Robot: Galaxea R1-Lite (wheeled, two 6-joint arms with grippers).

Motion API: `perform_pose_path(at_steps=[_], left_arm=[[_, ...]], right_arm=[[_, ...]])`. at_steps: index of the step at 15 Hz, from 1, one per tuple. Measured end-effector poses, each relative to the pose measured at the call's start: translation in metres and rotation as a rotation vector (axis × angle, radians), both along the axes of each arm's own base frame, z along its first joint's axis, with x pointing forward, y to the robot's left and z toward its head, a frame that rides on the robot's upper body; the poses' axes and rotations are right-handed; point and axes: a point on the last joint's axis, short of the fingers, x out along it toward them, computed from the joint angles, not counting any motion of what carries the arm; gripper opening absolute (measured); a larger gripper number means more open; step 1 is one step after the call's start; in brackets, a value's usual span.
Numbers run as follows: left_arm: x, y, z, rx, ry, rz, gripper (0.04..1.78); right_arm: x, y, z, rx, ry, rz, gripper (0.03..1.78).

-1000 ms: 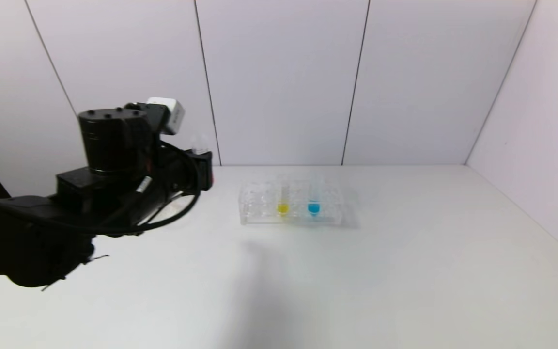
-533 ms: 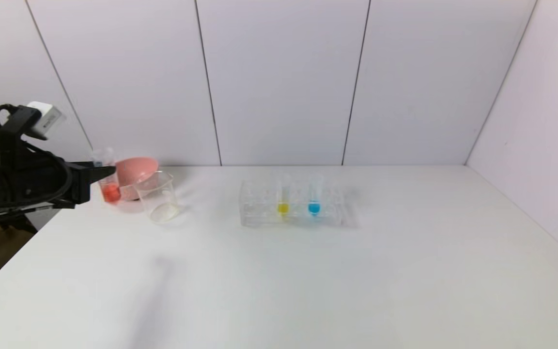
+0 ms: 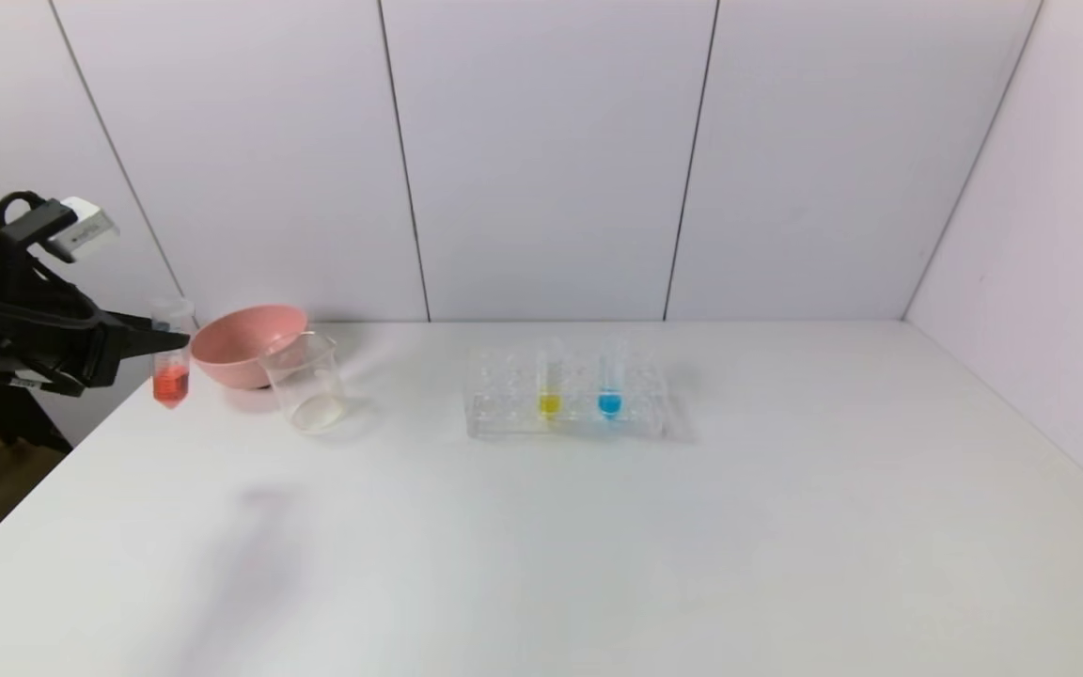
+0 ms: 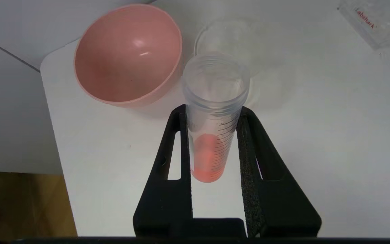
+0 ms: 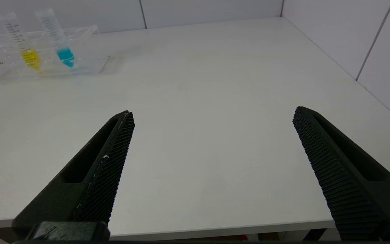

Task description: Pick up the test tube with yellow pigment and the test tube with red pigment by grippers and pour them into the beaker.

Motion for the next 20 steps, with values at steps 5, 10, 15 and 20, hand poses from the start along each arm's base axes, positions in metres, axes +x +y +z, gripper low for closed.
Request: perform_pose_path(at_steps=[5,10,15,20], left_arm=[[0.026,-0.006,0.019,0.097,0.099,-0.053,0.42],[0.056,-0.011,0.025,0.194,0.186,-0.081,0.42],[0.071,-0.017,0.03,0.329,0.27,-0.112,0.42],[0.084,-0.042,0.022,0.483,0.295,-0.142,0.42]], right_arm=[[0.0,0.0,0.0,0.0,0.0,0.0,1.71],[0.0,0.0,0.0,0.0,0.0,0.0,1.71],[0.0,0.0,0.0,0.0,0.0,0.0,1.71],[0.0,0.0,0.0,0.0,0.0,0.0,1.71]])
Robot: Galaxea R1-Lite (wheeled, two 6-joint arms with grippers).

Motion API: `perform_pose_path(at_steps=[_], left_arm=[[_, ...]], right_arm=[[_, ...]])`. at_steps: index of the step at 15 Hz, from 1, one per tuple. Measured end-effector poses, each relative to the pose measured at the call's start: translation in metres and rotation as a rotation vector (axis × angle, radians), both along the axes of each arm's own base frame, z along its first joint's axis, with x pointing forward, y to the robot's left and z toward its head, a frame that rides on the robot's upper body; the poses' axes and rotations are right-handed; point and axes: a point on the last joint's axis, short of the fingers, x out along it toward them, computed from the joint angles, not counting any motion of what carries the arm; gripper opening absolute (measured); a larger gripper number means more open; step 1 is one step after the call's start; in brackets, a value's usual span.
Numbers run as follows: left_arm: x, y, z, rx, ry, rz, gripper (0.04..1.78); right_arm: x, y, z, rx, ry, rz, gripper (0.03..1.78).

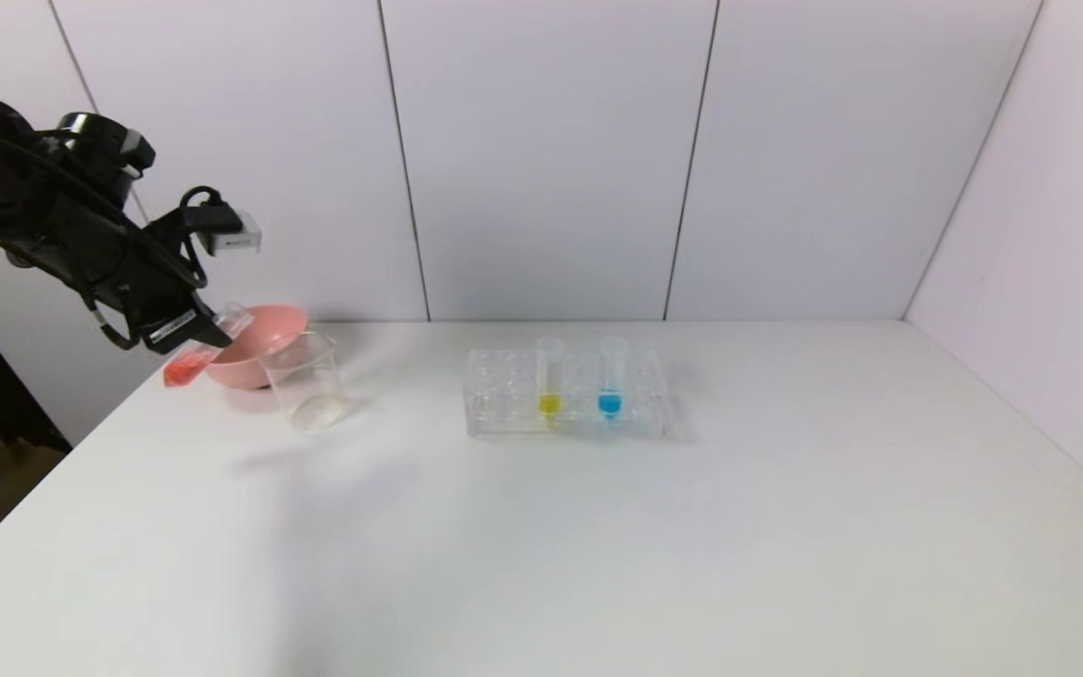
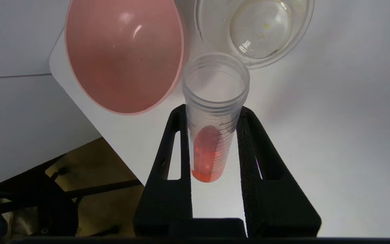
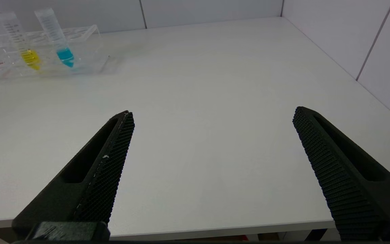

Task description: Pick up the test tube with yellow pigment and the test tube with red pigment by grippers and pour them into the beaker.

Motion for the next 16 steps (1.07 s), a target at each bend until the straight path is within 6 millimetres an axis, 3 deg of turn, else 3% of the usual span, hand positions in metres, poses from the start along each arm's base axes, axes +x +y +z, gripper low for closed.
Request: perform_pose_path(at_steps=[6,16], left_arm=[[0.007,-0.031,-0.006,0.19,0.029,-0.003,0.42],[0.014,-0.064,-0.018,0.408,0.067,0.044,0.42]], right_arm=[[0.0,0.0,0.0,0.0,0.0,0.0,1.71],[0.0,0.0,0.0,0.0,0.0,0.0,1.71]])
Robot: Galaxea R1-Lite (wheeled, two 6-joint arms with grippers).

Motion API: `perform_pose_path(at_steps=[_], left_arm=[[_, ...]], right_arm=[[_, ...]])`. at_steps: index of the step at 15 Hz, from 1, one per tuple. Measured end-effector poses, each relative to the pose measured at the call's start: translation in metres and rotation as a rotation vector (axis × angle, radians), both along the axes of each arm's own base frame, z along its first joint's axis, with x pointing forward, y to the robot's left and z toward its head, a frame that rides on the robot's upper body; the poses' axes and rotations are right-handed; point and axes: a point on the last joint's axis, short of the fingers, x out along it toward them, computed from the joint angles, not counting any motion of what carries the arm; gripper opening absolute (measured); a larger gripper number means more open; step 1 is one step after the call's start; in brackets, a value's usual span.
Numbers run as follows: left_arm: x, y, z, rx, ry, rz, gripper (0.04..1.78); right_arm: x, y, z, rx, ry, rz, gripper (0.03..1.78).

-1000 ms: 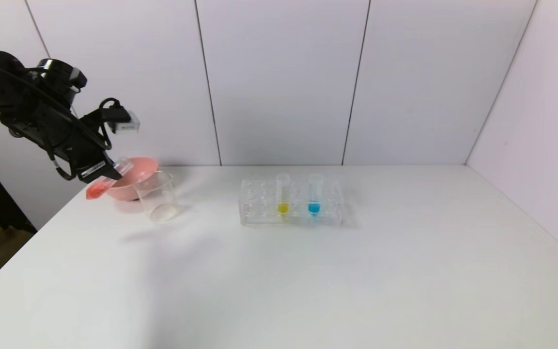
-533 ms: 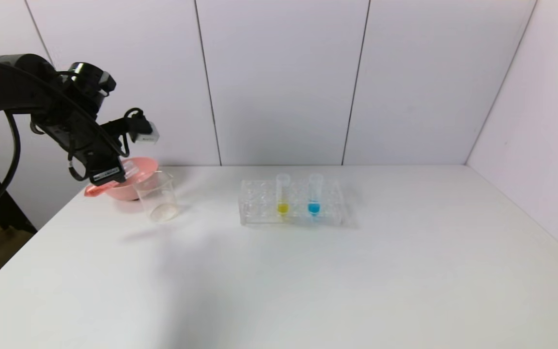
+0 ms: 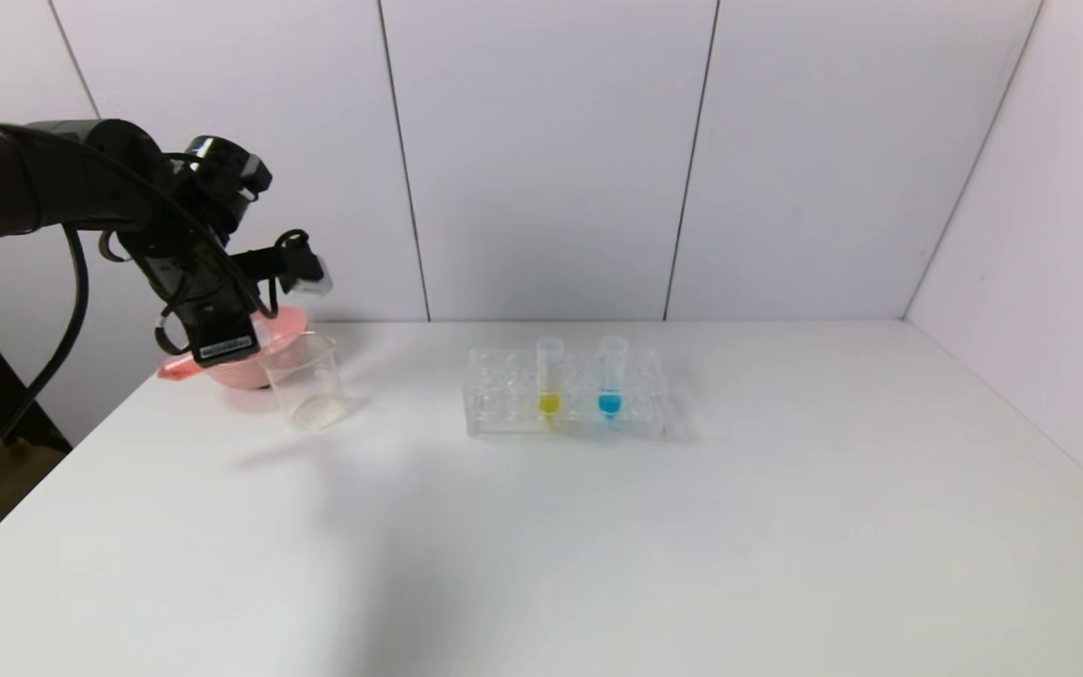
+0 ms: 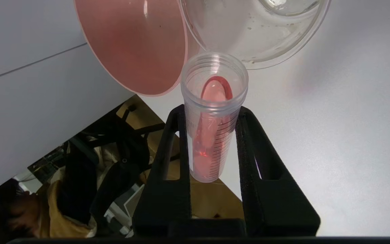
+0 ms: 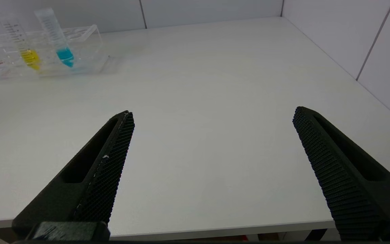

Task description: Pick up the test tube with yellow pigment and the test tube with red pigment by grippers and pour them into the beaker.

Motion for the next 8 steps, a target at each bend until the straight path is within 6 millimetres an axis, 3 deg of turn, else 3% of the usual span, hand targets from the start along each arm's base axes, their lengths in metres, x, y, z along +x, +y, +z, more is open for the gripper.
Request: perform_pose_path(at_steps=[8], left_arm=[[0.0,-0.017,-0.006,0.151,0.023,0.045,0.42]], right_arm=[[0.0,0.0,0.0,0.0,0.0,0.0,1.71]])
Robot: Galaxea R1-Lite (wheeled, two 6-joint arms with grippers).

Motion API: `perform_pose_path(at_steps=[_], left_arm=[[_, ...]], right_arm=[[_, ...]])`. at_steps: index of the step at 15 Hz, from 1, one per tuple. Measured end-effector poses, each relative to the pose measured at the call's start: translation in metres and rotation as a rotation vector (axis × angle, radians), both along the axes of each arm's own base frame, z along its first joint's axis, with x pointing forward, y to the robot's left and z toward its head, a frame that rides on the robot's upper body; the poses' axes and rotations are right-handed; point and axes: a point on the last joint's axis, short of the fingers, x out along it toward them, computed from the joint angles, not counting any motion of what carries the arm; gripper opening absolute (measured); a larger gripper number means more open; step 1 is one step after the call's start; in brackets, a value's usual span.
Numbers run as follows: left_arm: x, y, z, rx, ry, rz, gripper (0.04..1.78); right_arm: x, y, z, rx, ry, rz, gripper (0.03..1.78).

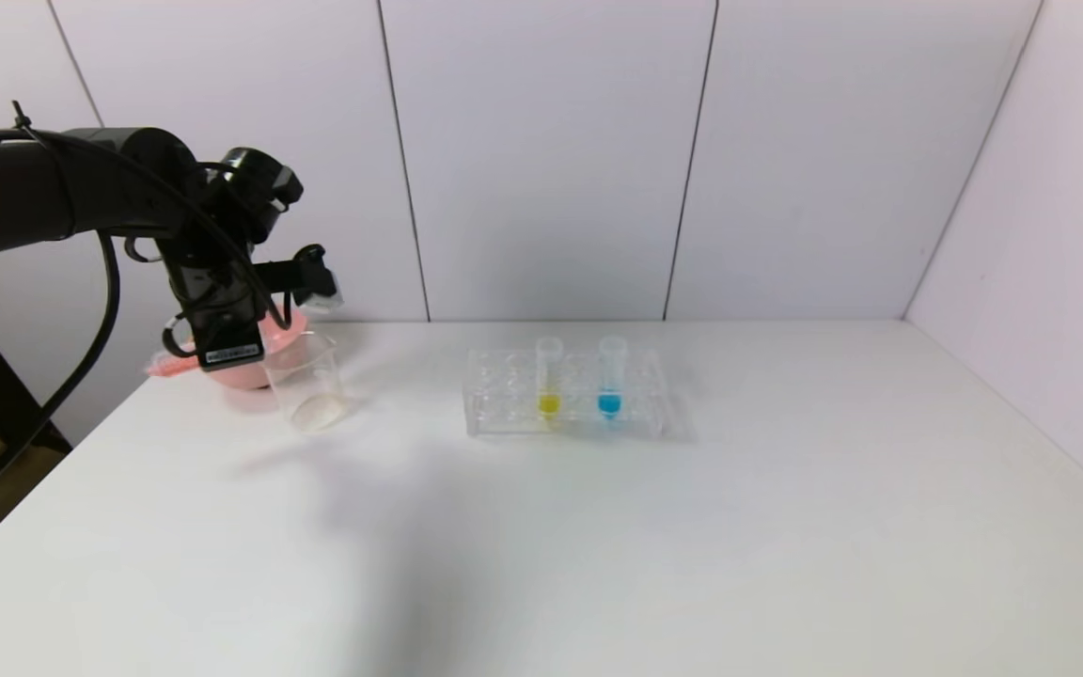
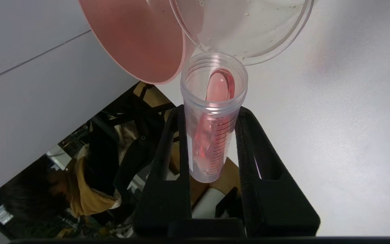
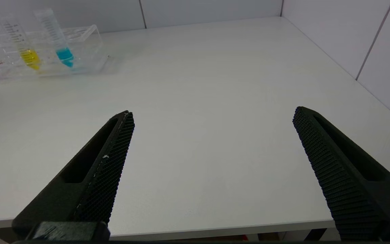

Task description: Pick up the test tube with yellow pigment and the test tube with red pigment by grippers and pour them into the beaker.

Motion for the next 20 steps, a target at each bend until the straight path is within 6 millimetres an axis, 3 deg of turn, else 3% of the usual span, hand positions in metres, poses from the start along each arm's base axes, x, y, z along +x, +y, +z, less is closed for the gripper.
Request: perform_pose_path(at_steps=[13,20], left_arm=[[0.001,-0.017,-0.004,0.219,0.001,0.036,0.42],[-0.001,-0.038,-0.01,0.223,0.016,-0.012,0.42]], right_arm=[[0.0,0.0,0.0,0.0,0.0,0.0,1.71],[0.0,0.0,0.0,0.0,0.001,0.0,1.71]])
